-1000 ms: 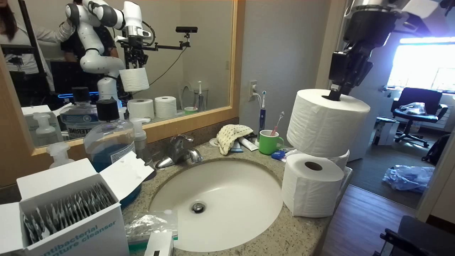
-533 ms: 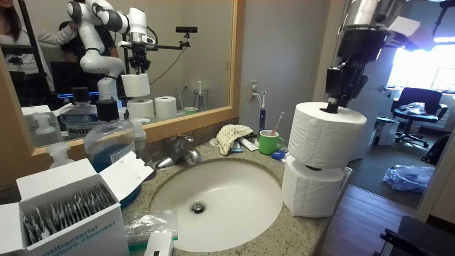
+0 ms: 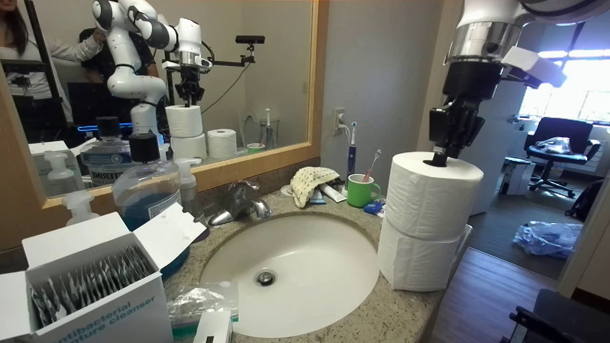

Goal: Stack the tissue rolls together

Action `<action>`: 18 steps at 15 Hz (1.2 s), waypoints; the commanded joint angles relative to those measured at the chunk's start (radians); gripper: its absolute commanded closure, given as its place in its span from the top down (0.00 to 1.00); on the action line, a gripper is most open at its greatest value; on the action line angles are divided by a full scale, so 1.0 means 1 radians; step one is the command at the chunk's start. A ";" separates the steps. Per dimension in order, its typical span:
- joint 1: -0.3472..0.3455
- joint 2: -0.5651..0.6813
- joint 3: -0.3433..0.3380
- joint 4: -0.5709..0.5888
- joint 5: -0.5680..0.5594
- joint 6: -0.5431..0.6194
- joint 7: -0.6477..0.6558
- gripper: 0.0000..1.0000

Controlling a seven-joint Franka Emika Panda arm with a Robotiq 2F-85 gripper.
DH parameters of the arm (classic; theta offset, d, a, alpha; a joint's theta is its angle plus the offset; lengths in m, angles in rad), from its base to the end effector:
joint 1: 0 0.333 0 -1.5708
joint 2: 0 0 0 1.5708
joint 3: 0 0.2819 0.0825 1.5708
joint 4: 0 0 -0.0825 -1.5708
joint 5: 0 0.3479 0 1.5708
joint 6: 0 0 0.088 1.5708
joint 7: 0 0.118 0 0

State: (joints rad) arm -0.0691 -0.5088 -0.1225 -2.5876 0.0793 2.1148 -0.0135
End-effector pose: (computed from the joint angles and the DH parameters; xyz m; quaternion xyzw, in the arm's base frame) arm 0.3656 -0.0651 0.4066 -0.9927 0.1014 -0.0218 0.0622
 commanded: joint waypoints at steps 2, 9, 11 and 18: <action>0.005 0.040 -0.004 0.022 0.037 0.016 -0.024 0.08; -0.002 0.035 -0.009 0.010 0.043 0.021 -0.025 0.08; -0.004 0.033 -0.012 0.006 0.044 0.022 -0.024 0.08; -0.014 0.017 -0.021 -0.009 0.046 0.024 -0.021 0.52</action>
State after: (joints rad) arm -0.0721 -0.4822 -0.1360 -2.5822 0.1024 2.1200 -0.0148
